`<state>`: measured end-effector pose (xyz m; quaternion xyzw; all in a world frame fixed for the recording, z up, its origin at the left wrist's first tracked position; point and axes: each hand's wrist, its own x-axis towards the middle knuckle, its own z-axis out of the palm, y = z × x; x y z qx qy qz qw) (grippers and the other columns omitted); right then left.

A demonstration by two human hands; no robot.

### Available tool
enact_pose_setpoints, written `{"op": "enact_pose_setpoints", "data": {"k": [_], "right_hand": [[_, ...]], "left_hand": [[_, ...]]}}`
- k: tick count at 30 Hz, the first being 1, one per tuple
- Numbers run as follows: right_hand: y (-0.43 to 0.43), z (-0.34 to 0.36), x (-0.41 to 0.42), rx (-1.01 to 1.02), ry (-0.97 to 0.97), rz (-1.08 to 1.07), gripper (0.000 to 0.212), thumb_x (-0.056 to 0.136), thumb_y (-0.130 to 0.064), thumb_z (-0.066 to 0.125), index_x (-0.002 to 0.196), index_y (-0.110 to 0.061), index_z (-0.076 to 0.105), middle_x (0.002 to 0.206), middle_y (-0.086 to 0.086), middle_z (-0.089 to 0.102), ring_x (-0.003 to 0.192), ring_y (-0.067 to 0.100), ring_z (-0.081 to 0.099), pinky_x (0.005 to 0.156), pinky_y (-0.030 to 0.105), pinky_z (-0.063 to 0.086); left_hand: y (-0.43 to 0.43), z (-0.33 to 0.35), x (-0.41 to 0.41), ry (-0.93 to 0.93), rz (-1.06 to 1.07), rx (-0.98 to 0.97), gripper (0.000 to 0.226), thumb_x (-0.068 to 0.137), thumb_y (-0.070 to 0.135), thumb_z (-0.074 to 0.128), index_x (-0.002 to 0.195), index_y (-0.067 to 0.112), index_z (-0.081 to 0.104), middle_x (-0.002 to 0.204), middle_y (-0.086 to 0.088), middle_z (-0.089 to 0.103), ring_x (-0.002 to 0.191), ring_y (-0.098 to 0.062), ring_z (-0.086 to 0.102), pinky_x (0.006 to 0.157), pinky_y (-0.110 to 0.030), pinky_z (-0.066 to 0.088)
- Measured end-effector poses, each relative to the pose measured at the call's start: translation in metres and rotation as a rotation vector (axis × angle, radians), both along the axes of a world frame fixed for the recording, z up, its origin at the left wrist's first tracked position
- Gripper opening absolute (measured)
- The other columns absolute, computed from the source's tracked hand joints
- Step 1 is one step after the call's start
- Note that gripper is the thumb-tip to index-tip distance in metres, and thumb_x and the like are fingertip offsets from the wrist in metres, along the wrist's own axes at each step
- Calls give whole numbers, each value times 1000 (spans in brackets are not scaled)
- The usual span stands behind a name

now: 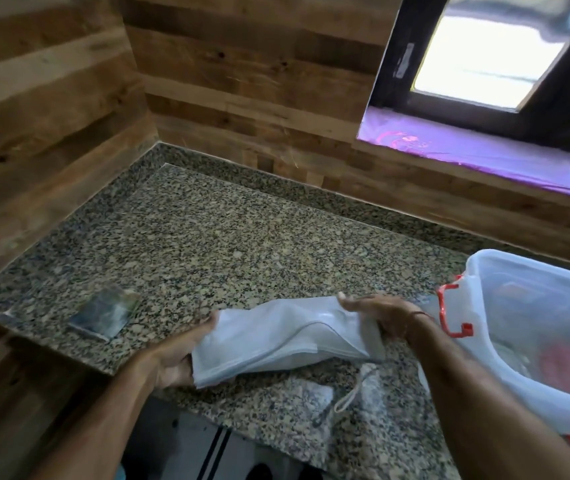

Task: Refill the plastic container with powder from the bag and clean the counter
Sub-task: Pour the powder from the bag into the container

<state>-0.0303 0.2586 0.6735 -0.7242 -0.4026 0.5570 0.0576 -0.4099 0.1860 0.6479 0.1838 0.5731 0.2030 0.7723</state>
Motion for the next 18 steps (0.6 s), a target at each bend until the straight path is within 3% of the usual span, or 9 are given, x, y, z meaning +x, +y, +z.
{"op": "enact_pose_setpoints", "data": {"k": [5, 8, 10, 12, 15, 18], "right_hand": [[-13, -25, -27, -78, 55, -26, 57, 80, -55, 80, 111, -9, 67, 101, 11, 76, 85, 28, 73, 65, 35, 63], [-17, -39, -37, 3, 109, -61, 22, 93, -26, 74, 110, -15, 66, 101, 10, 74, 85, 27, 70, 68, 37, 63], [-18, -49, -37, 46, 139, -121, 24, 92, -9, 71, 115, -14, 66, 107, 14, 74, 96, 34, 71, 85, 48, 63], [-20, -51, -40, 82, 125, -153, 24, 90, 0, 66, 109, -15, 67, 108, 17, 74, 102, 39, 70, 91, 56, 59], [-18, -61, -41, 108, 97, -230, 29, 87, 5, 62, 114, -3, 69, 101, 19, 74, 92, 37, 71, 88, 53, 61], [-19, -54, -47, 121, 112, -325, 26, 88, 5, 64, 113, 10, 66, 91, 19, 71, 81, 33, 68, 74, 45, 61]], "left_hand": [[4, -22, 8, -9, 58, -21, 49, 90, 25, 70, 132, 1, 61, 110, -23, 75, 81, -30, 78, 63, -41, 64], [7, -37, 10, -73, 118, -7, 64, 83, 9, 76, 143, 17, 54, 123, -24, 70, 97, -36, 73, 73, -48, 64], [7, -45, 10, -106, 150, 14, 83, 72, 4, 84, 145, 26, 51, 130, -26, 66, 100, -38, 70, 78, -52, 63], [6, -48, 13, -90, 160, 30, 78, 74, 2, 80, 143, 25, 53, 131, -27, 65, 93, -36, 71, 75, -51, 63], [4, -44, 17, -49, 190, 34, 69, 75, 1, 75, 141, 13, 56, 121, -26, 70, 80, -33, 74, 65, -45, 64], [12, -30, 15, 15, 163, 94, 66, 74, 2, 75, 137, -4, 55, 102, -24, 74, 71, -30, 75, 58, -39, 63]]}}
